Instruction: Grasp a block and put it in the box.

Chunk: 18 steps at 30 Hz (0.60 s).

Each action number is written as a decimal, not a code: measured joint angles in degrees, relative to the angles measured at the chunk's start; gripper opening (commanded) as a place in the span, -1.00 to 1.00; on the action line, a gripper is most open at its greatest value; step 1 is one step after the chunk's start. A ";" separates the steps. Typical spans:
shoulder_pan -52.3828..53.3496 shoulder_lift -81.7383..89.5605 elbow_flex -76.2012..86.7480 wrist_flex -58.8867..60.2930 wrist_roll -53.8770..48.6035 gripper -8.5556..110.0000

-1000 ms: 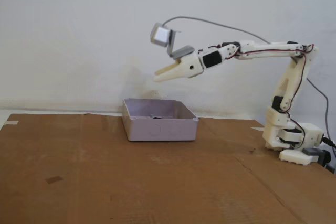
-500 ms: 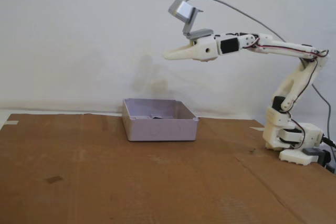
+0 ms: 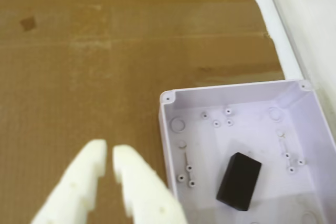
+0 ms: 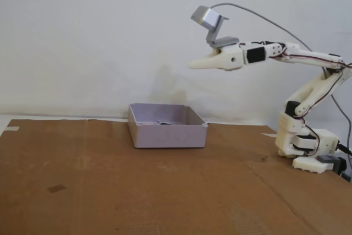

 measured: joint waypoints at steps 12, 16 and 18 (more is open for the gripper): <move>-6.24 6.77 12.57 0.00 0.00 -0.86; -6.77 11.16 17.75 0.00 0.00 -0.86; -6.68 14.15 20.65 0.00 0.00 -0.86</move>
